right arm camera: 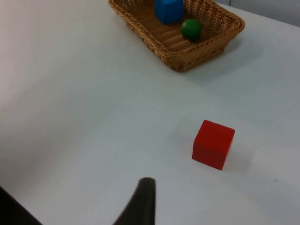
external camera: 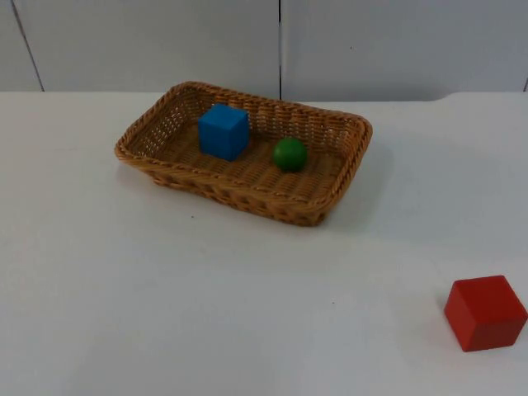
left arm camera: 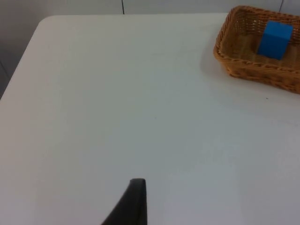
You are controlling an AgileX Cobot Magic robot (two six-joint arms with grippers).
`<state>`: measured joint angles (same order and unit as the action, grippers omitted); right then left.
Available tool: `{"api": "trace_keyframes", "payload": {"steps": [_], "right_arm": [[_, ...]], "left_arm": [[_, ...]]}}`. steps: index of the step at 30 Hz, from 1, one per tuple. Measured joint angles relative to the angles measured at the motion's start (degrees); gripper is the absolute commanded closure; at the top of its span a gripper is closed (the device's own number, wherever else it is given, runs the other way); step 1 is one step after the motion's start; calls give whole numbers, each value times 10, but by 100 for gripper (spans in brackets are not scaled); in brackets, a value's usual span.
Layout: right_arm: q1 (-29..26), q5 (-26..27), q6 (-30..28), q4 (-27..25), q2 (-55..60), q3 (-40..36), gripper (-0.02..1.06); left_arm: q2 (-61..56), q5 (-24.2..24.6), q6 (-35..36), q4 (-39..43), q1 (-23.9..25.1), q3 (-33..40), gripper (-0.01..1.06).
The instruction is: Place all geometric objects except the red cube into the basket.
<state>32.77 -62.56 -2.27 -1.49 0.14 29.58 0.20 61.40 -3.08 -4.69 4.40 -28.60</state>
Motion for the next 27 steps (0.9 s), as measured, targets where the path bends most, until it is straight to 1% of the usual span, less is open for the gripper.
{"api": "trace_keyframes", "payload": {"steps": [1, 2, 20, 23, 24, 25, 27], "right_arm": [[0, 0, 0, 0, 0, 0, -1], [0, 0, 0, 0, 0, 0, -1], [-1, 0, 0, 0, 0, 0, -1], [-39, 1, 0, 0, 0, 0, -1], [-60, 1, 0, 0, 0, 0, -1], [-60, 1, 0, 0, 0, 0, -1], [-103, 1, 0, 0, 0, 0, -1]], "left_arm": [[0, 0, 0, 0, 0, 0, 2], [0, 0, 0, 0, 0, 0, 0], [0, 0, 1, 0, 0, 0, 0], [0, 0, 1, 0, 0, 0, 0], [0, 0, 1, 0, 0, 0, 0], [0, 0, 1, 0, 0, 0, 0], [0, 0, 1, 0, 0, 0, 0]]}}
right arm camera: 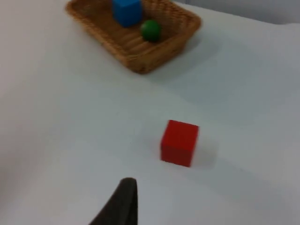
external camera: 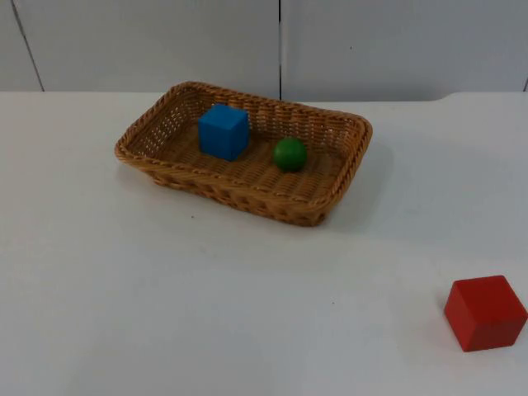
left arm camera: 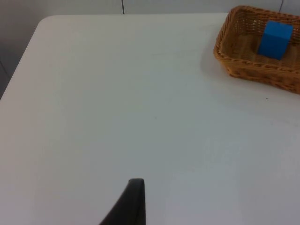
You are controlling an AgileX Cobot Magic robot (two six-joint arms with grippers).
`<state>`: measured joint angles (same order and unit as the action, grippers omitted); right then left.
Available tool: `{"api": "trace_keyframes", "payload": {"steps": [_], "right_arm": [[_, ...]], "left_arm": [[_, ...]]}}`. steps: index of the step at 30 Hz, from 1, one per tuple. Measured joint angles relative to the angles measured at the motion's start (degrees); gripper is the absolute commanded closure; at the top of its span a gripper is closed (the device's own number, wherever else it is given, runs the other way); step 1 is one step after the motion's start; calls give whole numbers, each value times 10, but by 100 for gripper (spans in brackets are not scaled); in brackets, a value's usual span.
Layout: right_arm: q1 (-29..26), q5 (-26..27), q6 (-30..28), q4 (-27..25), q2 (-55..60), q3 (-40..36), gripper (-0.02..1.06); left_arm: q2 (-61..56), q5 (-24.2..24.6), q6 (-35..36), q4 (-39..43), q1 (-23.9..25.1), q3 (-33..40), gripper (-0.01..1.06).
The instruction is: Place all geometric objects except the red cube into the basket.
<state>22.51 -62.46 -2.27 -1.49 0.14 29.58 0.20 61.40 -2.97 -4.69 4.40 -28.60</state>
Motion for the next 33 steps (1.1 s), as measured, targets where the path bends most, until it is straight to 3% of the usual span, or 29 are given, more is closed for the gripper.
{"api": "trace_keyframes", "payload": {"steps": [3, 8, 14, 33], "right_arm": [[-74, 0, 0, 0, 0, 0, -1], [-144, 0, 0, 0, 0, 0, -1], [-186, 0, 0, 0, 0, 0, -1], [-192, 0, 1, 0, 0, 0, -1]], "left_arm": [[0, 0, 0, 0, 0, 0, 0], [0, 0, 0, 0, 0, 0, 0], [0, 0, 0, 0, 0, 0, 0], [0, 0, 0, 4, 0, 0, 0]]}}
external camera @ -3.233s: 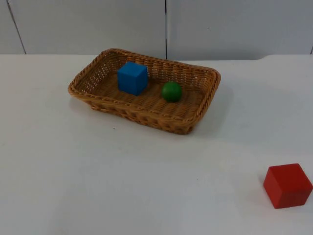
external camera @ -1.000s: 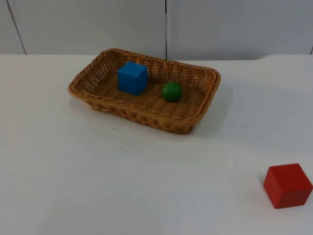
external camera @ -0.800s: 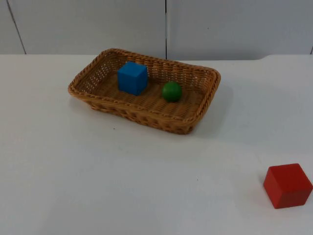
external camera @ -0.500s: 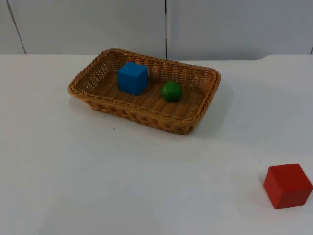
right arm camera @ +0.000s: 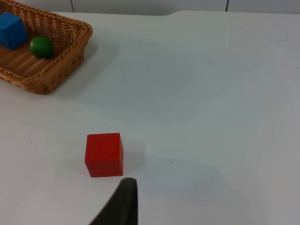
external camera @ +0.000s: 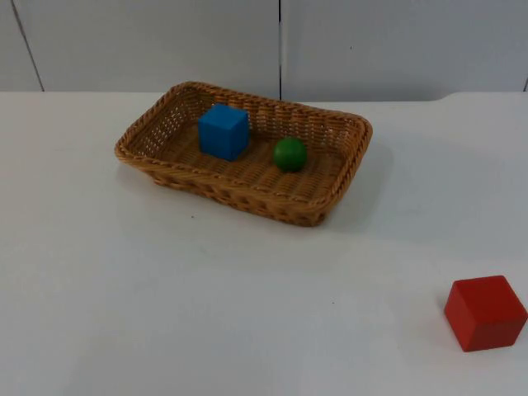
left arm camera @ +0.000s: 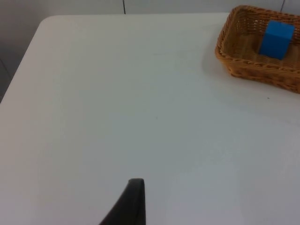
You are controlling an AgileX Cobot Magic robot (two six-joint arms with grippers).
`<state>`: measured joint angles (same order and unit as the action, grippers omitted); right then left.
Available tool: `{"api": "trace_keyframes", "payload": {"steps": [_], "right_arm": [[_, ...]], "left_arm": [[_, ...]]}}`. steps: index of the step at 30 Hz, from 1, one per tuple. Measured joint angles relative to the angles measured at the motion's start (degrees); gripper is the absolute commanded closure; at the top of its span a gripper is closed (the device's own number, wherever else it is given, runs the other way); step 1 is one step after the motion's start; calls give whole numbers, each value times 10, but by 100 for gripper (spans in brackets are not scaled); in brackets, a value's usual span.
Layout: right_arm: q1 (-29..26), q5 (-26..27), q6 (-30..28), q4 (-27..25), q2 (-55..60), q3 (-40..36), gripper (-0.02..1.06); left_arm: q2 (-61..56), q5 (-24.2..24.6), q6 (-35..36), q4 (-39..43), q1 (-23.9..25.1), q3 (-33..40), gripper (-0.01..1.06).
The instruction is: Place all geometric objects except the red cube into the basket.
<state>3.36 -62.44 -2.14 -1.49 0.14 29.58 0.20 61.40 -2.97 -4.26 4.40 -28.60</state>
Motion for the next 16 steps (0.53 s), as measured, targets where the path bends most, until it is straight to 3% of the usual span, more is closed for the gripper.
{"api": "trace_keyframes", "payload": {"steps": [16], "right_arm": [[0, 0, 0, 0, 0, 0, -1]], "left_arm": [[0, 0, 0, 1, -9, 0, 0]]}}
